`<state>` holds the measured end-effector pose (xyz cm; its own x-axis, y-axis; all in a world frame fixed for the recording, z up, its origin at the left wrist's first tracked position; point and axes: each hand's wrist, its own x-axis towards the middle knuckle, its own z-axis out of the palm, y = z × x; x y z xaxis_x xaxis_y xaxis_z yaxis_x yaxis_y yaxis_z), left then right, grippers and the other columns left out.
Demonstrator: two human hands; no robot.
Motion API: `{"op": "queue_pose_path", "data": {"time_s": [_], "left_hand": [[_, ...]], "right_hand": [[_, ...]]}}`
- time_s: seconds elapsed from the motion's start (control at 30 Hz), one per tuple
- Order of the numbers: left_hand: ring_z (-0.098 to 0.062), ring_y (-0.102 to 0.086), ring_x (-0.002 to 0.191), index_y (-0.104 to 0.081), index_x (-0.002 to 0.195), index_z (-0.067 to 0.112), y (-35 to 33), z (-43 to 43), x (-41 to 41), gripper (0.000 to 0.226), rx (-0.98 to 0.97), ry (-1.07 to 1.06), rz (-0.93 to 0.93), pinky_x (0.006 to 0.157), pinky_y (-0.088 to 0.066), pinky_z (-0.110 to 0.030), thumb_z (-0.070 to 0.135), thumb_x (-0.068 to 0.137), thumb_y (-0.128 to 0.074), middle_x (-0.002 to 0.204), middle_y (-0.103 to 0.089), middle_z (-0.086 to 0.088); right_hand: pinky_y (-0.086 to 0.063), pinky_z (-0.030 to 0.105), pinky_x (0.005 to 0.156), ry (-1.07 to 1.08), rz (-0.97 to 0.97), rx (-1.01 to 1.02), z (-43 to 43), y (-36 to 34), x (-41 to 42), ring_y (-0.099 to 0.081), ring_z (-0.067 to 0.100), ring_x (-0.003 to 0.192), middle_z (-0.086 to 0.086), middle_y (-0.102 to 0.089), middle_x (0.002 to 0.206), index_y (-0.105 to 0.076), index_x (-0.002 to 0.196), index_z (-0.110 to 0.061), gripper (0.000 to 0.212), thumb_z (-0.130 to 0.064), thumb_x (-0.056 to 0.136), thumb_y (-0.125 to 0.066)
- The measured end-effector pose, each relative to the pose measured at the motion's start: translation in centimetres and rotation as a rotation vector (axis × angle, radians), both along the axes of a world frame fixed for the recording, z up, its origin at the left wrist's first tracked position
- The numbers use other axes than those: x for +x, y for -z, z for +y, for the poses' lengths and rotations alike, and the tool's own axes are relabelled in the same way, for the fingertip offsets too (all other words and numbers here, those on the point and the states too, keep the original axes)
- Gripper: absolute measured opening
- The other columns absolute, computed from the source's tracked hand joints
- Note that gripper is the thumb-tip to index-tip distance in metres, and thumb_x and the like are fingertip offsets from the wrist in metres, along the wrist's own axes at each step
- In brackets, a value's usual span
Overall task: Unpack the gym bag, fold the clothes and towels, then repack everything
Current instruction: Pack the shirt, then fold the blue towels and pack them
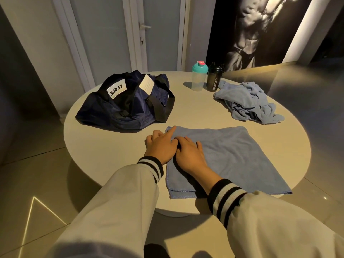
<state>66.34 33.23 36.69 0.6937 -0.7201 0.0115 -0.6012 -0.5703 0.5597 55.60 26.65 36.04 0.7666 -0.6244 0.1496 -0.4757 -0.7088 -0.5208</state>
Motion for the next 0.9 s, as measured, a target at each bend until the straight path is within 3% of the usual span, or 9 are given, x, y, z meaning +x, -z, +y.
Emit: {"op": "queue_pose_path", "data": {"time_s": [0.13,0.23,0.3,0.37,0.5,0.6,0.77,0.9], "left_hand": [[-0.032,-0.027,0.133,-0.013,0.155,0.053,0.2,-0.5,0.1,0.057,0.037,-0.037,-0.027,0.117,-0.023,-0.044,0.044,0.102,-0.032,0.147,-0.034,-0.008],[-0.028,-0.016,0.145,-0.011,0.158,0.046,0.2,-0.7,-0.1,0.056,0.099,-0.008,-0.090,0.122,-0.011,-0.046,0.038,0.105,-0.027,0.161,-0.027,-0.002],[-0.024,-0.007,0.152,-0.014,0.159,0.040,0.5,-0.8,0.1,0.054,0.146,0.052,-0.180,0.123,-0.001,-0.048,0.034,0.106,-0.021,0.167,-0.019,0.005],[-0.021,-0.001,0.154,-0.019,0.159,0.036,0.6,-0.7,0.4,0.053,0.127,0.093,-0.192,0.123,0.002,-0.047,0.031,0.107,-0.023,0.168,-0.014,0.008],[-0.016,-0.007,0.154,-0.013,0.160,0.030,0.8,-0.2,0.7,0.063,-0.001,0.189,-0.267,0.124,-0.004,-0.042,0.017,0.104,-0.036,0.168,-0.010,0.010],[-0.018,-0.023,0.147,-0.004,0.161,0.027,0.6,0.2,0.3,0.069,-0.070,0.207,-0.155,0.123,-0.013,-0.042,0.006,0.103,-0.035,0.169,-0.002,0.009],[-0.020,-0.014,0.153,-0.015,0.161,0.018,1.2,-0.7,0.9,0.054,0.002,0.097,-0.083,0.126,-0.005,-0.035,0.023,0.108,-0.027,0.169,-0.011,-0.002],[-0.022,-0.018,0.150,-0.029,0.158,0.026,1.2,-1.0,1.1,0.054,-0.029,0.081,-0.062,0.123,-0.018,-0.038,0.024,0.104,-0.034,0.167,-0.019,-0.001]], "right_hand": [[0.008,0.051,0.122,-0.025,0.066,-0.029,-0.1,0.1,0.2,-0.015,0.017,0.152,-0.002,-0.037,0.158,-0.038,0.149,-0.027,0.046,-0.022,0.103,-0.033],[0.009,0.051,0.122,-0.020,0.088,-0.075,0.0,0.2,-0.1,-0.009,0.017,0.154,0.000,-0.027,0.163,-0.033,0.153,-0.025,0.049,-0.026,0.104,-0.035],[0.007,0.049,0.122,0.005,0.075,-0.102,0.3,0.3,-0.4,-0.013,0.018,0.153,0.001,-0.029,0.162,-0.036,0.152,-0.023,0.048,-0.026,0.104,-0.037],[0.002,0.047,0.122,0.044,0.014,-0.102,0.5,0.4,-0.6,-0.029,0.017,0.146,0.001,-0.043,0.154,-0.047,0.146,-0.023,0.043,-0.025,0.103,-0.039],[-0.022,0.041,0.122,0.016,-0.148,-0.002,0.5,0.5,-0.5,-0.055,0.017,0.119,-0.001,-0.065,0.126,-0.063,0.126,-0.022,0.035,-0.012,0.097,-0.047],[-0.042,0.042,0.108,-0.037,-0.190,0.028,0.5,0.6,-0.6,-0.058,0.020,0.110,0.000,-0.066,0.122,-0.065,0.123,-0.022,0.035,-0.010,0.095,-0.048],[-0.014,0.036,0.123,-0.062,-0.057,0.027,0.5,-0.1,-0.8,-0.036,0.019,0.143,0.002,-0.050,0.149,-0.049,0.145,-0.020,0.047,-0.011,0.099,-0.042],[-0.030,0.036,0.115,-0.048,-0.094,0.072,0.3,-0.4,-0.6,-0.048,0.025,0.128,0.006,-0.055,0.139,-0.054,0.138,-0.019,0.043,-0.011,0.097,-0.045]]}}
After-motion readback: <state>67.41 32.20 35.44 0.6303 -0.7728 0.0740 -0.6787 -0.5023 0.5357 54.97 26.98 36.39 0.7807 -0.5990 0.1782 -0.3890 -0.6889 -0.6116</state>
